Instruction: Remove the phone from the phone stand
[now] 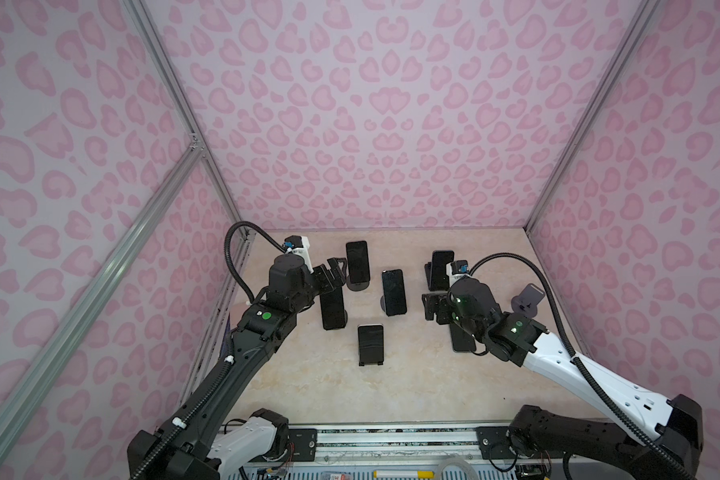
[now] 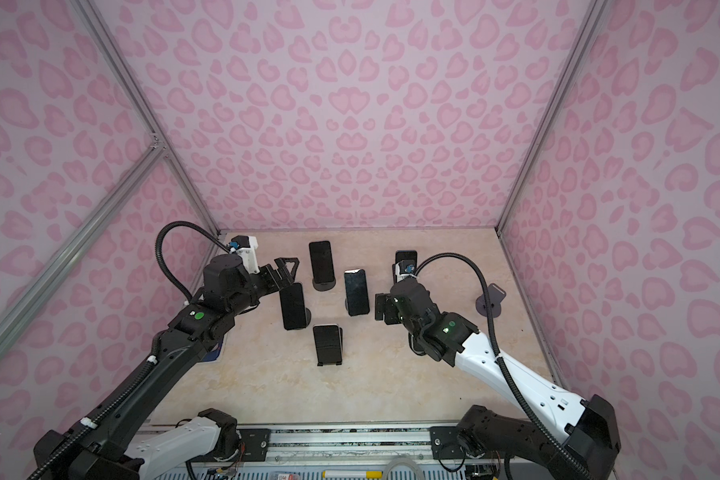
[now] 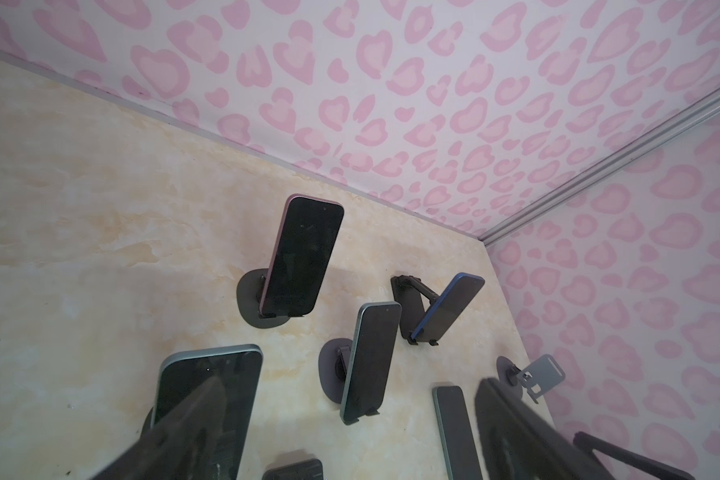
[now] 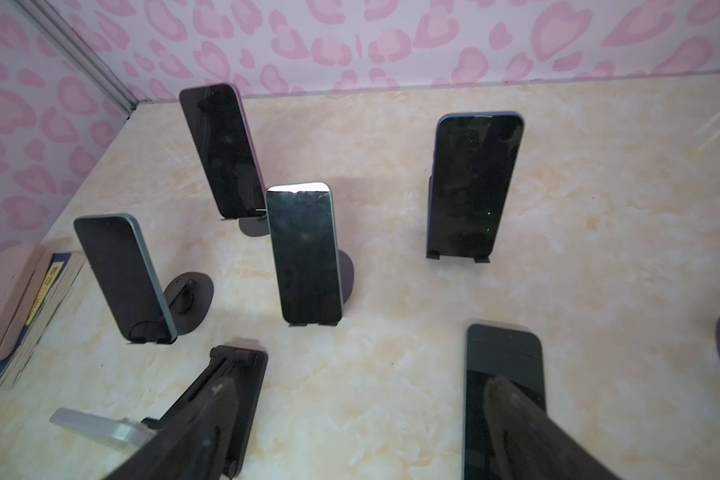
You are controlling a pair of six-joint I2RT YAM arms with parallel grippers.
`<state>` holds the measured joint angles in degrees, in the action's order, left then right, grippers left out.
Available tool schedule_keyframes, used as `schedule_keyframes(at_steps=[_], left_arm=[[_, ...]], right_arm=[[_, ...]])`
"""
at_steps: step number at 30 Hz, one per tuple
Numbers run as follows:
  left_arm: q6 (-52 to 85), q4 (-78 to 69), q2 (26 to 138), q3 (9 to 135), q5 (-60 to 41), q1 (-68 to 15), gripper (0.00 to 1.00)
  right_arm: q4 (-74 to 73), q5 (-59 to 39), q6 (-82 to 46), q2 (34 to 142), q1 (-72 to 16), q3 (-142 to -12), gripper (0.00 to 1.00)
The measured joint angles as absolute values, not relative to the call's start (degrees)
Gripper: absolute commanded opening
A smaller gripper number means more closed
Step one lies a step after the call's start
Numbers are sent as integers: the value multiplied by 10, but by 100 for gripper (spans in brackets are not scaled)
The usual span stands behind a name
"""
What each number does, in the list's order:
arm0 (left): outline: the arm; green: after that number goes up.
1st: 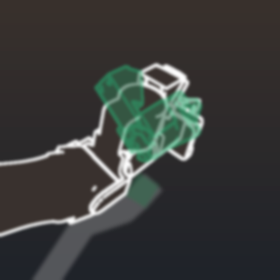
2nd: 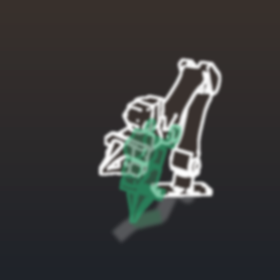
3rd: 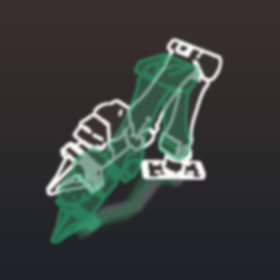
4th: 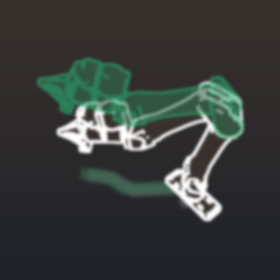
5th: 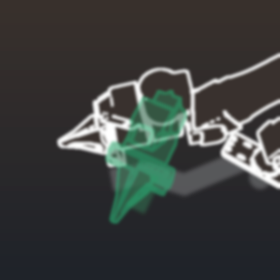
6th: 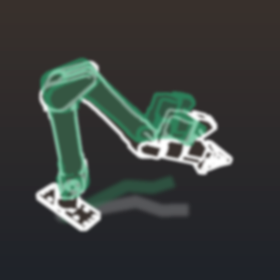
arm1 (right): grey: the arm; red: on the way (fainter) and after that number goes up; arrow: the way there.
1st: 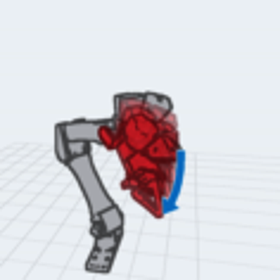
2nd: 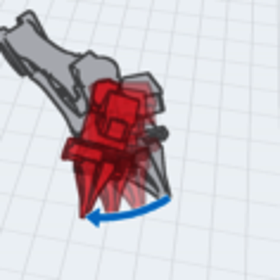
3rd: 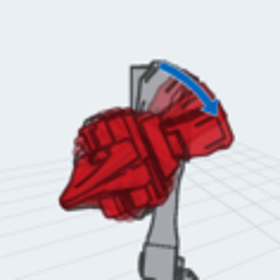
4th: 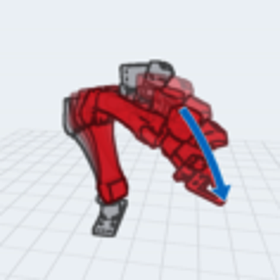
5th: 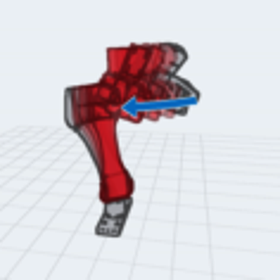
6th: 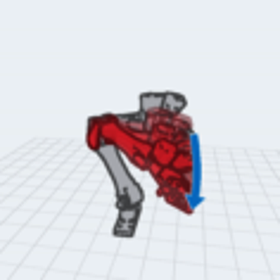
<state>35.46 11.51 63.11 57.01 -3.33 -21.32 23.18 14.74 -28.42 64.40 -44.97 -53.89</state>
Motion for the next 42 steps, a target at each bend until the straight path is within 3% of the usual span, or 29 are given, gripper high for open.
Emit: schedule_keyframes(at_steps=[12, 17, 29, 42], left_arm=[[363, 150, 677, 606, -139, -210, 97], [376, 151, 681, 606, -166, -210, 97], [384, 150, 672, 605, -171, -210, 98], [387, 149, 666, 605, -180, -210, 97]], right_arm=[[207, 300, -377, 732, -677, -559, 99], [204, 345, -408, 804, -724, -618, 99], [246, 366, -500, 934, -729, -764, 99], [306, 349, -514, 975, -719, -802, 99]])
